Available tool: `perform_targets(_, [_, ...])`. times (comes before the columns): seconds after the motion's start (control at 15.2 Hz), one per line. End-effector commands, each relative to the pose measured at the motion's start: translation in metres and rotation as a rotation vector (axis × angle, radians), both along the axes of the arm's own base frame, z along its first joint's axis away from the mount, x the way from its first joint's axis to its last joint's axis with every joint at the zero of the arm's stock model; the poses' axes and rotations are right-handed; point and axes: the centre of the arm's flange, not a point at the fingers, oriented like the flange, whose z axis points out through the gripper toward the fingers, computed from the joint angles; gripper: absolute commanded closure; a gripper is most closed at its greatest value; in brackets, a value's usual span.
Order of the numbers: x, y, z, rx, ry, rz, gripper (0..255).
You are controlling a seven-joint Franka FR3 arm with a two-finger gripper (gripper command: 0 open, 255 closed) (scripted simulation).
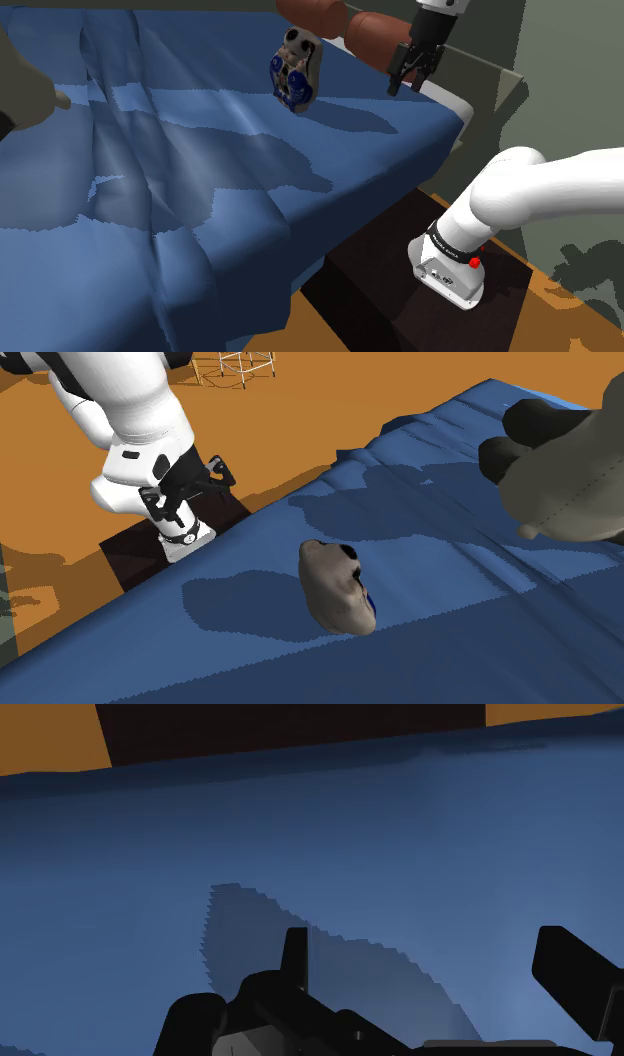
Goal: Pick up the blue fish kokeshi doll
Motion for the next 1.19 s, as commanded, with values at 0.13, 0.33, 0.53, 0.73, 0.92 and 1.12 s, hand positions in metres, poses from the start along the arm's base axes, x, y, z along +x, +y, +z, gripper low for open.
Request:
perform_targets(0.13, [0.022, 0.005, 0.002, 0.017, -0.021, 0.023, 0])
perform_targets(0.33, [0.056, 0.012, 0.007, 0.042, -0.052, 0.058, 0])
perform_targets(0.53, [0.088, 0.021, 0.012, 0.066, -0.083, 0.092, 0])
perform_targets(0.73, [0.121, 0.031, 0.019, 0.091, -0.113, 0.127, 0])
perform_targets(0.92, [0.152, 0.041, 0.027, 0.116, -0.144, 0.162, 0])
perform_targets(1.12, [0.183, 0.053, 0.037, 0.141, -0.175, 0.196, 0])
